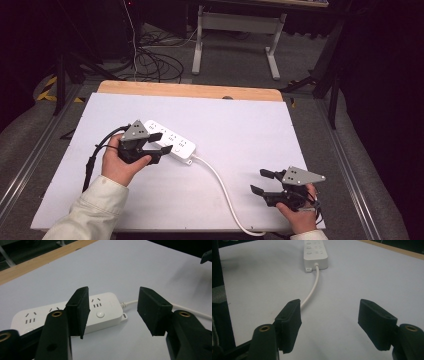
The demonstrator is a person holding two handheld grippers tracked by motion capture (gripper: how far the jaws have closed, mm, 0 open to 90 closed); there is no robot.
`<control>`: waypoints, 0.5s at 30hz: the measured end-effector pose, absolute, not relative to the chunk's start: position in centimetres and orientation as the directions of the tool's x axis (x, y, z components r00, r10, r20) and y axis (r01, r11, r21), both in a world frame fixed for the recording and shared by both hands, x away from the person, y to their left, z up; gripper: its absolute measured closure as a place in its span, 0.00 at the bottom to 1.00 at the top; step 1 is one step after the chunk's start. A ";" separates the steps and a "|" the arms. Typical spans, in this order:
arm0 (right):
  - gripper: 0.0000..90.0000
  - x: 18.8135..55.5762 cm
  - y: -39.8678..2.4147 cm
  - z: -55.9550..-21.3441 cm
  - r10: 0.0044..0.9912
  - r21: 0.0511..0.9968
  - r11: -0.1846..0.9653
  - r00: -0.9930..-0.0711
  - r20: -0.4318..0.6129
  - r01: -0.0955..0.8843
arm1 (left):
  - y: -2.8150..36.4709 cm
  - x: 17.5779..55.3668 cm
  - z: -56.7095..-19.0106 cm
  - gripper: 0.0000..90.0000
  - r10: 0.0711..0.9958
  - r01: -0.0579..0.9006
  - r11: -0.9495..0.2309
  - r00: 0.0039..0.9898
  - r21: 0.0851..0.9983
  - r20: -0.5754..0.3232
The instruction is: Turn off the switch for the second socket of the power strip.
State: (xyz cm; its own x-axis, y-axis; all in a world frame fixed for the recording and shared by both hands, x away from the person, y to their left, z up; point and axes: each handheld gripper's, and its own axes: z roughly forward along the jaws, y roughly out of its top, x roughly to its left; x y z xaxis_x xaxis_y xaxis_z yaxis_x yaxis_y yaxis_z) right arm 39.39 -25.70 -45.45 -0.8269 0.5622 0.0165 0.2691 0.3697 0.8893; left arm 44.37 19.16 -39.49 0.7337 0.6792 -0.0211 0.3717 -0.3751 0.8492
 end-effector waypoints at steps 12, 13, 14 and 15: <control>0.40 39.4 -25.6 -45.5 0.561 0.887 0.376 -0.828 0.013 0.268 | 18.3 46.9 -41.6 0.59 0.688 0.383 -0.394 0.726 0.836 -0.009; 0.40 39.4 -25.6 -45.5 0.561 0.887 0.376 -0.828 0.013 0.268 | 18.3 46.9 -41.6 0.61 0.688 0.383 -0.394 0.726 0.836 -0.009; 0.40 39.4 -25.6 -45.5 0.560 0.887 0.377 -0.828 0.012 0.268 | 18.3 47.1 -41.7 0.61 0.688 0.386 -0.395 0.726 0.833 -0.010; 0.40 39.4 -25.6 -45.5 0.560 0.887 0.377 -0.828 0.013 0.268 | 18.3 47.3 -41.9 0.63 0.690 0.388 -0.392 0.723 0.834 -0.012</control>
State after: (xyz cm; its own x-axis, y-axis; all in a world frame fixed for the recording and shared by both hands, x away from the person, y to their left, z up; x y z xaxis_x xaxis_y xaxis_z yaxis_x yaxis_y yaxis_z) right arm 39.41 -25.65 -45.53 -0.8282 0.5603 0.0126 0.2683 0.3766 0.8866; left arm 47.29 18.27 -41.87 0.7234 0.6904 -0.0122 0.3883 -0.3921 0.8340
